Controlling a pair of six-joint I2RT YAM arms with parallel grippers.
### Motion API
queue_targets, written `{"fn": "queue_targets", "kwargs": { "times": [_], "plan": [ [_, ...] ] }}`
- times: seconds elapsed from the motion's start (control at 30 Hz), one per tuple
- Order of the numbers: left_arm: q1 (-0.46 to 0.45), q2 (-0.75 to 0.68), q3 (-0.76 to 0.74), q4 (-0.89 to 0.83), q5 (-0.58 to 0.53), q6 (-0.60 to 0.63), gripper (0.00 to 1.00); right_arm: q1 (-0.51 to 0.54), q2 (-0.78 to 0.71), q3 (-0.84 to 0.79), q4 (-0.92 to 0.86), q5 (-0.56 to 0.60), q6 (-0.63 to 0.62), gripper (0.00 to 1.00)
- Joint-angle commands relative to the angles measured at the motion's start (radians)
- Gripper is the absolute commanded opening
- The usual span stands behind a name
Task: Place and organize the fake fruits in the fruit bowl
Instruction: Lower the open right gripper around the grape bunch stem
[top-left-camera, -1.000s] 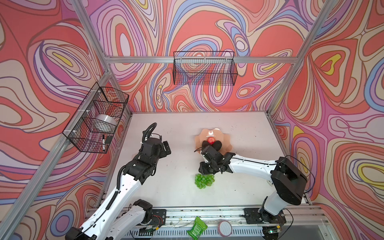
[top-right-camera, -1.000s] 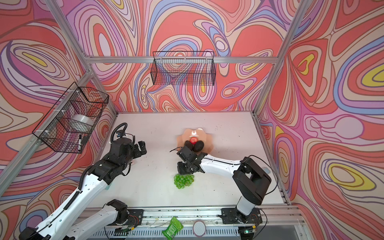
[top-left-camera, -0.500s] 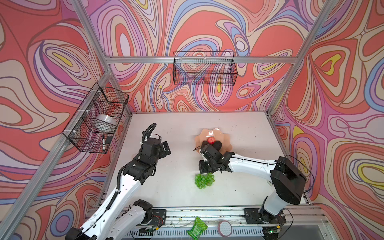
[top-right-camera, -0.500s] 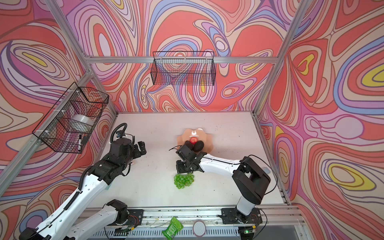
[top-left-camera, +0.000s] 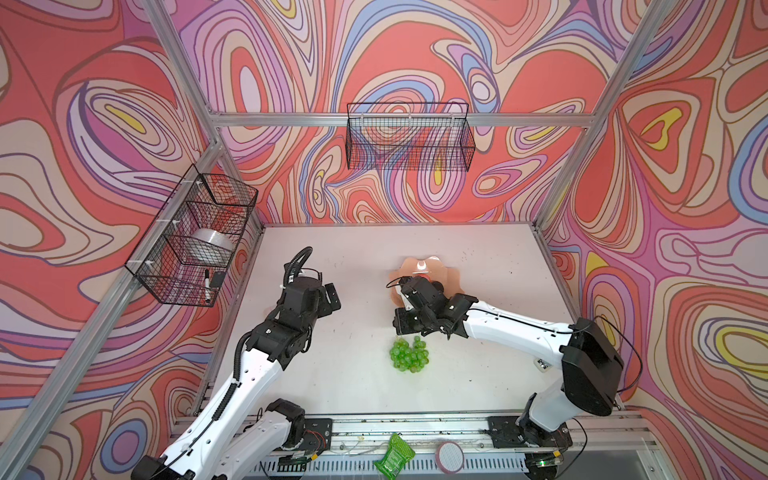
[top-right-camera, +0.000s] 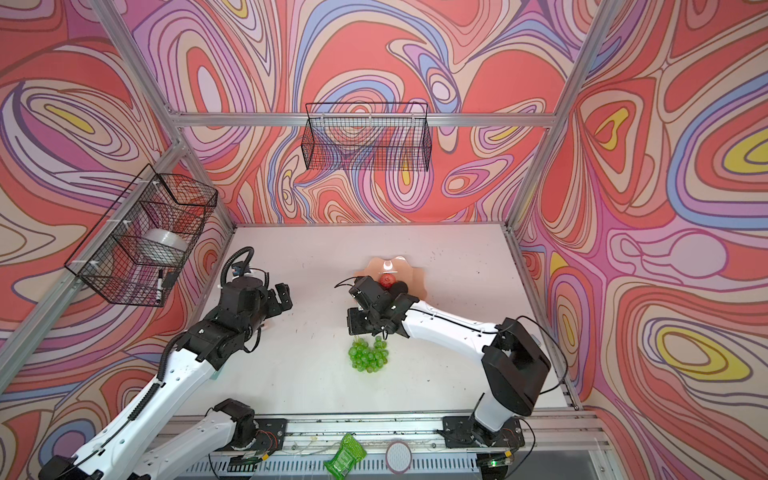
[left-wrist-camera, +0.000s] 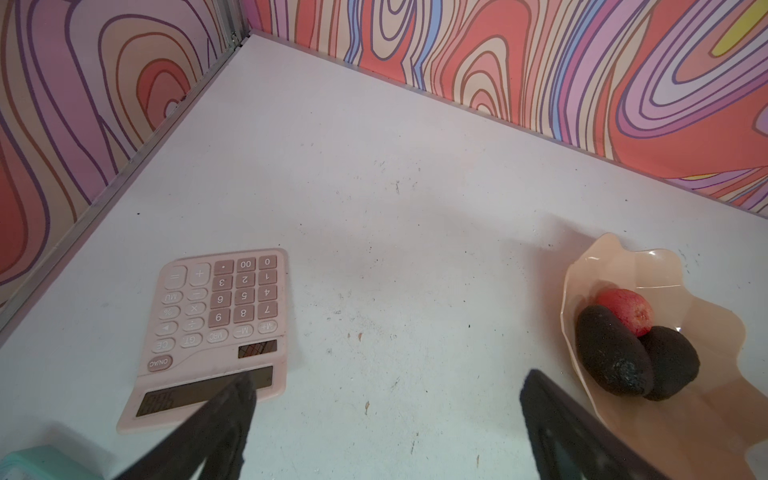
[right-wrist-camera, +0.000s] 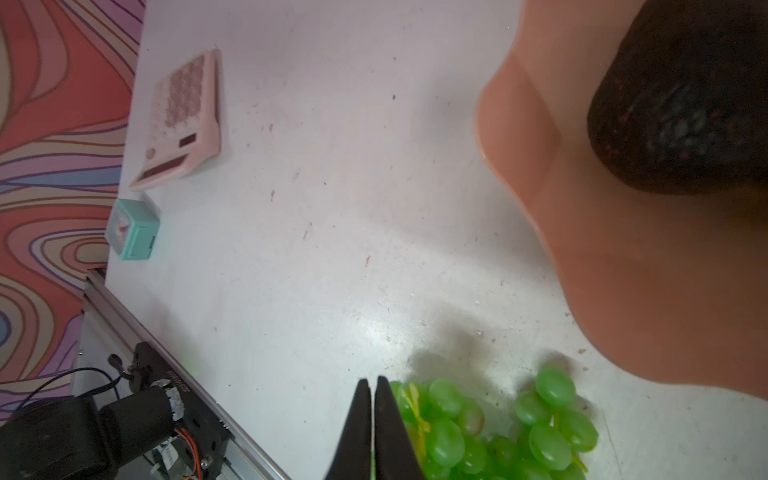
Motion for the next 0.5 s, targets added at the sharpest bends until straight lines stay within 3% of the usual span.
{"fn": "queue_targets", "kwargs": {
  "times": [0.0, 0.37, 0.4, 0.47],
  "plan": [
    [0.012, -0.015, -0.011, -0.016, -0.003, -0.011, 1.00, 0.005, -0.045, 0.051, -0.038, 0.035, -0.024, 0.00],
    [0.016, -0.019, -0.009, -0.023, 0.000, -0.010, 1.00, 0.005, -0.044, 0.104, -0.171, 0.091, -0.051, 0.00],
    [0.016, -0.020, -0.009, -0.024, -0.001, -0.009, 1.00, 0.005, -0.051, 0.085, -0.185, 0.101, -0.031, 0.01],
    [0.016, -0.022, -0.013, -0.023, -0.003, -0.008, 1.00, 0.005, -0.073, 0.029, -0.186, 0.097, -0.004, 0.13]
  ]
}}
